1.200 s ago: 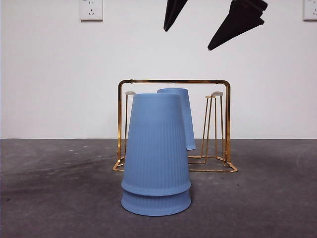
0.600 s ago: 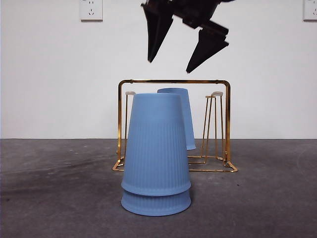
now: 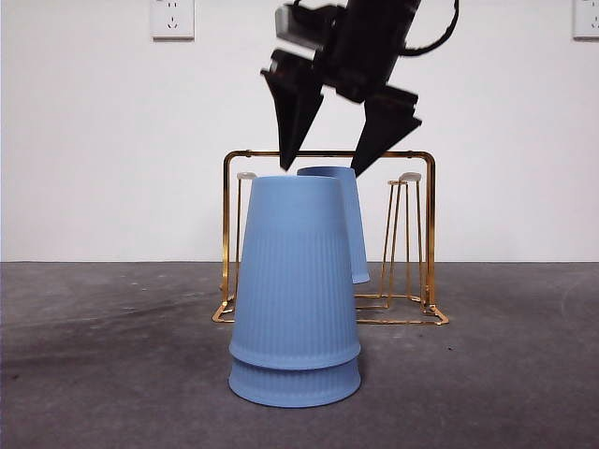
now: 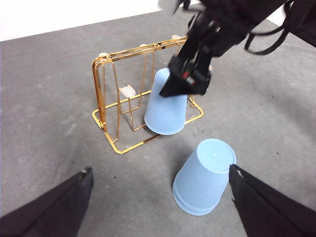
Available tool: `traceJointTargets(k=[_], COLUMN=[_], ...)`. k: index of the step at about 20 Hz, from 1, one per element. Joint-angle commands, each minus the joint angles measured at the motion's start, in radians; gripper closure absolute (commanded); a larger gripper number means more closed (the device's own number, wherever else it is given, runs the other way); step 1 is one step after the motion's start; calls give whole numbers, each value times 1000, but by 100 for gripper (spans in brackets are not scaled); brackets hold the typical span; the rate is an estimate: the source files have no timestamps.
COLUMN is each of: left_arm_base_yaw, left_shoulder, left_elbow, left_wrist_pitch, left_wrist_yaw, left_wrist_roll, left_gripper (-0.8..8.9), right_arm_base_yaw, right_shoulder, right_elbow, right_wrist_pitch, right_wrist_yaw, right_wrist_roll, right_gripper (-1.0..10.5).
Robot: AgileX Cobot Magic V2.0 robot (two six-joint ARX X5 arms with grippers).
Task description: The left arm pick up the left cup on cup holder and place it on desk, then the right arm insert the right cup into the first cup, and then the left arm insert the mid cup into the first cup
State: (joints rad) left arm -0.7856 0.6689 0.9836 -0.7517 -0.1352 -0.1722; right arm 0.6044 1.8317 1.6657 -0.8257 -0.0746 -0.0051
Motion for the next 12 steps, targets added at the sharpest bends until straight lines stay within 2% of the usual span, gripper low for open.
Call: traceJointTargets(k=[1,8,10,12], left_arm_base_yaw=[-6,-6,-6,-6], left_shoulder=[3,3,3,3], left_elbow=[23,23,23,23], left_wrist_pitch=[11,11,11,11], left_wrist_yaw=[-4,-4,-4,-4], left_wrist_roll=[-5,-5,-5,-5], left_gripper=[380,380,380,380], right_arm_base_yaw=[5,-6,-6,-6], right_shoulder=[39,40,40,40], right_elbow=[24,24,24,24], right_wrist_pitch=[4,-6,-6,-7], right_wrist_yaw=[6,22,21,10], right_wrist_roll=[-24,-30,-30,-30], right_gripper=[453,481,539,539])
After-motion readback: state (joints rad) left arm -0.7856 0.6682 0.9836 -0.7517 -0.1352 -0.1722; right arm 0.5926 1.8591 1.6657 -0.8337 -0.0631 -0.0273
